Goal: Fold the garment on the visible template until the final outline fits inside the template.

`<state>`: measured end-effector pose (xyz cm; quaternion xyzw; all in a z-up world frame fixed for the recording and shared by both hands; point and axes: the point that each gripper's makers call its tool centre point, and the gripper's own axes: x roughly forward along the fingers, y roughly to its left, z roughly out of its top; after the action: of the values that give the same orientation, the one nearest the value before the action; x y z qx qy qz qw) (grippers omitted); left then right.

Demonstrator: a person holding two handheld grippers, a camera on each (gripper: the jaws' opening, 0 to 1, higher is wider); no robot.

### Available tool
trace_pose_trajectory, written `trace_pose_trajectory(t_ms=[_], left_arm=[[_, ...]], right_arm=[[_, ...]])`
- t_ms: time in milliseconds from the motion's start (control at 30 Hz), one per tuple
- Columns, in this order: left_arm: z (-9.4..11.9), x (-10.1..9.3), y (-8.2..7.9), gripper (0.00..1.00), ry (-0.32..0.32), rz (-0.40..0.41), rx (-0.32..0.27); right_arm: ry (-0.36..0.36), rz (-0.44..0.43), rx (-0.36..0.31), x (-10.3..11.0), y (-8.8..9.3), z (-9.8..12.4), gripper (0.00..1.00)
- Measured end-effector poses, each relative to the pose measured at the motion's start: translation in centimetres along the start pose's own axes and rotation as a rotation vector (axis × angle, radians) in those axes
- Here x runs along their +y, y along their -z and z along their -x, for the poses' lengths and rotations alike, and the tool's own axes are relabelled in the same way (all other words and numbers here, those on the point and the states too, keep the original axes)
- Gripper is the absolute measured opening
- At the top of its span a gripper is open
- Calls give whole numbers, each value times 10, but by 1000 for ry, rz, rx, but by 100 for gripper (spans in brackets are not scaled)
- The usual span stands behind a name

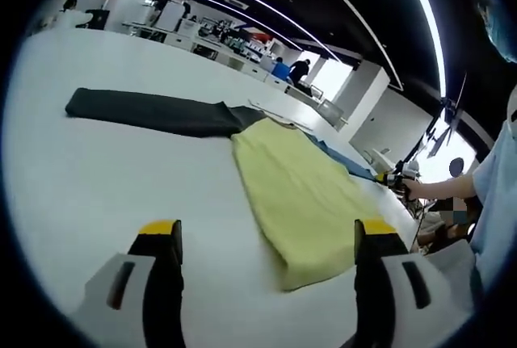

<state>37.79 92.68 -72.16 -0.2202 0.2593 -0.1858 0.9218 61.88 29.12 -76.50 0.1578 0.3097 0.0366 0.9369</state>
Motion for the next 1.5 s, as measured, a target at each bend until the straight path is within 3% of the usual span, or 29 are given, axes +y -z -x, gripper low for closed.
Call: trace_pose_trajectory(t_ms=[67, 400, 800, 933, 1133, 1300, 1500], left_arm=[[0, 0, 1, 84, -1, -7, 4], [-2, -2, 1, 83, 11, -7, 0], [-10, -9, 10, 82, 40, -91, 44], [-12, -13, 12, 82, 59, -119, 57], [-9, -14, 2, 82, 76, -95, 4], [-10, -16, -1, 81, 87, -91, -17], [-10, -23, -3, 81, 116, -97, -28]], right_arm=[[-3, -22, -7, 1, -1, 1, 0], [4, 1, -7, 8, -7, 8, 0], [-72, 64, -20, 52, -40, 11, 0], [-120, 79, -7, 79, -48, 8, 0], [-199, 148, 5, 134, -53, 6, 0], [-267, 173, 13, 193, -48, 15, 0], [-344, 221, 34, 248, -43, 10, 0]])
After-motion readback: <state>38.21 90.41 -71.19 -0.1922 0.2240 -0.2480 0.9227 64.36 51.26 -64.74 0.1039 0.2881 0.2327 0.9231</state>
